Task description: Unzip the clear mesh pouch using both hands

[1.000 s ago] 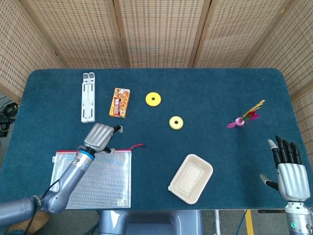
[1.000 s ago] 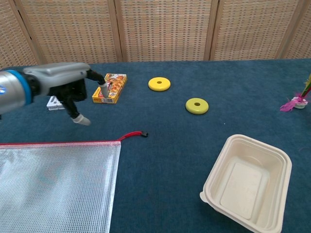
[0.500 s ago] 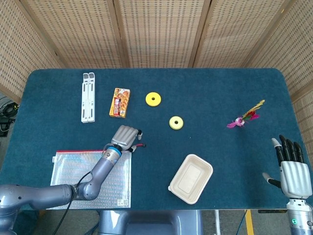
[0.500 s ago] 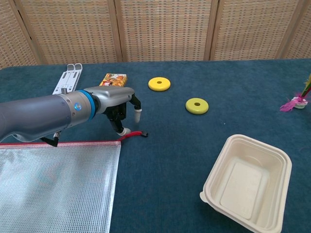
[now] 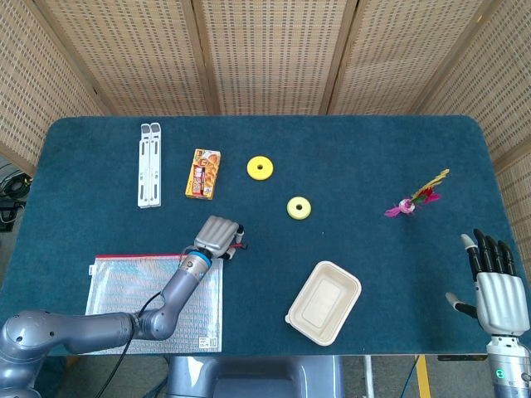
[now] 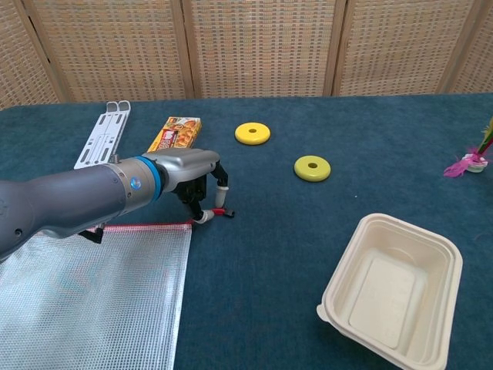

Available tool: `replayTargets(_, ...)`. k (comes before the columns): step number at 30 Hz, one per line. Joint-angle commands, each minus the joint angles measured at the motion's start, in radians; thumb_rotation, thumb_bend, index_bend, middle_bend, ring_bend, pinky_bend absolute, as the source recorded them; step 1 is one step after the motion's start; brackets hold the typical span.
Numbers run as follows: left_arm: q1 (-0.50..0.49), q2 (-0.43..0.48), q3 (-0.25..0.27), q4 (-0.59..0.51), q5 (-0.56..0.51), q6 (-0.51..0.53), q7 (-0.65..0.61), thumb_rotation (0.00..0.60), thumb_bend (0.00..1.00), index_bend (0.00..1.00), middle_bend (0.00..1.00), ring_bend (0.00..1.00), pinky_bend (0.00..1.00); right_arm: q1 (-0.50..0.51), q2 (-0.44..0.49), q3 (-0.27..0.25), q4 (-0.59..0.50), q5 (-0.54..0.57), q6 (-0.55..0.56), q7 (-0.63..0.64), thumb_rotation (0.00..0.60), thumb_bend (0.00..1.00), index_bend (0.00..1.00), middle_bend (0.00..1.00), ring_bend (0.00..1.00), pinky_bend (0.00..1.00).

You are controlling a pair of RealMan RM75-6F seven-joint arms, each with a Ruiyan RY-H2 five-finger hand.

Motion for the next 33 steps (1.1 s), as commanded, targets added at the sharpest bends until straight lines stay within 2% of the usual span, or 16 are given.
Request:
replayTargets(1, -0.004, -0.008, 0.007, 0.014, -0.001, 0.0, -0.007, 0.6, 0.39, 0.49, 0.98, 0.94, 1.0, 0.0, 0.0, 0.0, -0.001, 0.0, 0.001, 0.001, 0.6, 0.0, 0.07, 0.0, 0.0, 0.0)
replayTargets(7, -0.011, -0.024, 0.019, 0.037, -0.002, -0.007, -0.022, 0.6, 0.39, 0.49, 0.98, 0.94, 1.0, 0.001, 0.002, 0.002, 0.003, 0.007, -0.003, 0.01, 0.6, 0.0, 0.07, 0.0, 0.0, 0.0)
replayTargets(11, -0.015, -0.034, 0.023, 0.05, -0.001, -0.001, -0.025, 0.6, 0.45, 0.5, 0.98, 0.94, 1.0, 0.002, 0.003, 0.001, 0.004, 0.007, -0.003, 0.014, 0.6, 0.0, 0.07, 0.0, 0.0, 0.0)
replayTargets(16, -0.016, -0.039, 0.025, 0.056, 0.002, 0.001, -0.034, 0.6, 0.48, 0.52, 0.98, 0.94, 1.0, 0.002, 0.004, 0.002, 0.005, 0.009, -0.004, 0.017, 0.6, 0.0, 0.07, 0.0, 0.0, 0.0)
replayTargets(24, -0.01, -0.025, 0.022, 0.039, 0.015, 0.015, -0.054, 0.6, 0.54, 0.68, 0.98, 0.94, 1.0, 0.003, 0.003, -0.001, 0.005, 0.005, -0.004, 0.018, 0.6, 0.0, 0.07, 0.0, 0.0, 0.0)
replayTargets(29, 0.003, 0.023, 0.005, -0.017, 0.033, 0.033, -0.086, 0.6, 0.55, 0.77, 0.98, 0.94, 1.0, 0.005, 0.001, -0.005, 0.004, 0.003, -0.008, 0.017, 0.6, 0.0, 0.07, 0.0, 0.0, 0.0)
replayTargets(33, 0.014, 0.069, -0.014, -0.065, 0.054, 0.041, -0.124, 0.6, 0.56, 0.8, 0.98, 0.94, 1.0, 0.012, -0.002, -0.008, 0.003, 0.0, -0.022, 0.018, 0.6, 0.0, 0.07, 0.0, 0.0, 0.0)
